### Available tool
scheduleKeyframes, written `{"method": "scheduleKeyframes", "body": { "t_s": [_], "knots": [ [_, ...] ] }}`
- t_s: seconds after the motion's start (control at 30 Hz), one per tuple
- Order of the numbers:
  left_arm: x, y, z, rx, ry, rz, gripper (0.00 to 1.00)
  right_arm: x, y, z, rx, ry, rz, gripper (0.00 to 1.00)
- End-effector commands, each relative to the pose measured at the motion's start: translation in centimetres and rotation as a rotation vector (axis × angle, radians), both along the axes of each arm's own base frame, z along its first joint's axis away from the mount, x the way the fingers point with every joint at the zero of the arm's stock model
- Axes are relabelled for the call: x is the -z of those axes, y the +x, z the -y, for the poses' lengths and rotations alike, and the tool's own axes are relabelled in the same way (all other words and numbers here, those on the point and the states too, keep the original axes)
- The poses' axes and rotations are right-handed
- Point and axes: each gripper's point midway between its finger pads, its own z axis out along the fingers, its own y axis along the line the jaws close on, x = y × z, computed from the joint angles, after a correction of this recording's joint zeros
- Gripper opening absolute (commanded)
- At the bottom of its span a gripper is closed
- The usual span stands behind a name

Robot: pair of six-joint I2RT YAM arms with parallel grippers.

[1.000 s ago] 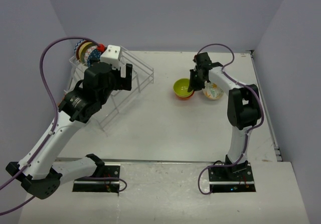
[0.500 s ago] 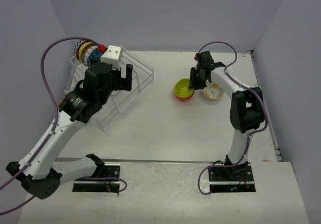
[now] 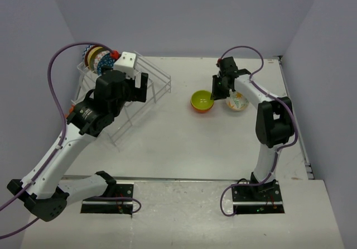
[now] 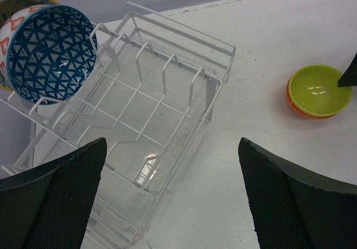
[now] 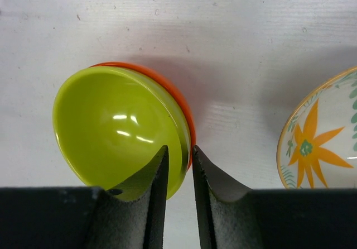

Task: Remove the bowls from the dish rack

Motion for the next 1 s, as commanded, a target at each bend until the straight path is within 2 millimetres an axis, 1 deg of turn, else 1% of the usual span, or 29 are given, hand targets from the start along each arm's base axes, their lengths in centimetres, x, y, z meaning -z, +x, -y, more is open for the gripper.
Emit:
{"method": "scheduleKeyframes", "body": {
  "t_s": [0.0,0.07,0.17,0.2,0.23,0.27,0.3,0.33,0.37,0.4,0.47,0.5,0.53,0.6,0.63,0.67,0.7,0.73,0.77,0.8,0.87,0.97],
  "knots": [
    [-1.0,0.2,-0.6,-0.024,0.0,0.044,1.0,-1.7,0.2,0.1,-0.002,-0.002,0.049,0.25],
    [-0.7,0.5,-0.8,-0.045,0.002,0.042,1.0,-2.5,0.1,0.1,-0.004,0.007,0.067,0.23],
    [-0.4,1.6,-1.7,-0.099,0.001,0.027,1.0,-3.4,-0.2,0.2,-0.002,0.016,0.083,0.23],
    [-0.6,1.9,-2.8,-0.145,0.019,0.029,1.0,-4.7,-0.3,0.2,0.001,0.021,0.112,0.26],
    [-1.0,2.4,-3.3,-0.178,0.036,0.032,1.0,-5.4,-0.4,0.3,0.005,0.026,0.124,0.32],
    [-1.3,2.6,-4.1,-0.22,0.057,0.038,1.0,-5.9,-0.7,0.4,0.006,0.026,0.136,0.4],
    [-1.5,2.6,-5.1,-0.265,0.098,0.033,1.0,-7.8,-0.9,0.8,0.018,0.024,0.182,0.52],
    [-2.9,2.8,-6.8,-0.365,0.146,0.059,1.0,-8.7,-1.1,1.0,0.021,0.021,0.204,0.59],
    [-3.4,2.8,-7.5,-0.407,0.176,0.065,1.0,-9.4,-1.4,1.3,0.024,0.019,0.222,0.64],
    [-4.8,2.6,-8.8,-0.47,0.222,0.085,1.0,-11.6,-1.9,1.6,0.028,0.022,0.274,0.68],
    [-5.1,3.3,-9.2,-0.516,0.282,0.082,1.0,-13.1,-2.7,1.9,0.03,0.032,0.311,0.7],
    [-5.6,3.6,-9.3,-0.536,0.29,0.097,1.0,-14.0,-3.0,2.0,0.031,0.038,0.332,0.71],
    [-5.9,4.0,-9.9,-0.561,0.368,0.093,1.0,-15.8,-3.7,2.1,0.029,0.054,0.373,0.71],
    [-6.2,4.7,-10.8,-0.604,0.419,0.103,1.0,-16.6,-4.8,2.2,0.024,0.072,0.392,0.71],
    [-6.6,5.5,-10.9,-0.611,0.445,0.118,1.0,-18.3,-5.7,2.1,0.017,0.1,0.433,0.71],
    [-6.7,6.0,-11.2,-0.614,0.455,0.12,1.0,-18.1,-6.4,2.1,0.012,0.107,0.436,0.71],
    [-7.2,6.7,-12.0,-0.64,0.448,0.14,1.0,-18.6,-6.8,2.1,0.006,0.12,0.452,0.72],
    [-6.8,7.2,-12.4,-0.641,0.502,0.123,1.0,-19.0,-7.3,2.1,0.0,0.13,0.467,0.72],
    [-6.7,7.6,-12.7,-0.643,0.52,0.116,1.0,-19.7,-8.2,2.2,-0.008,0.142,0.487,0.72],
    [-6.8,8.1,-13.3,-0.646,0.537,0.111,1.0,-19.8,-8.7,2.3,-0.014,0.138,0.493,0.72],
    [-5.7,9.7,-12.7,-0.58,0.529,0.088,1.0,-20.3,-9.6,2.5,-0.018,0.143,0.511,0.72],
    [-4.5,11.1,-12.1,-0.509,0.499,0.059,0.98,-21.3,-10.3,2.5,-0.031,0.156,0.535,0.72]
  ]
}}
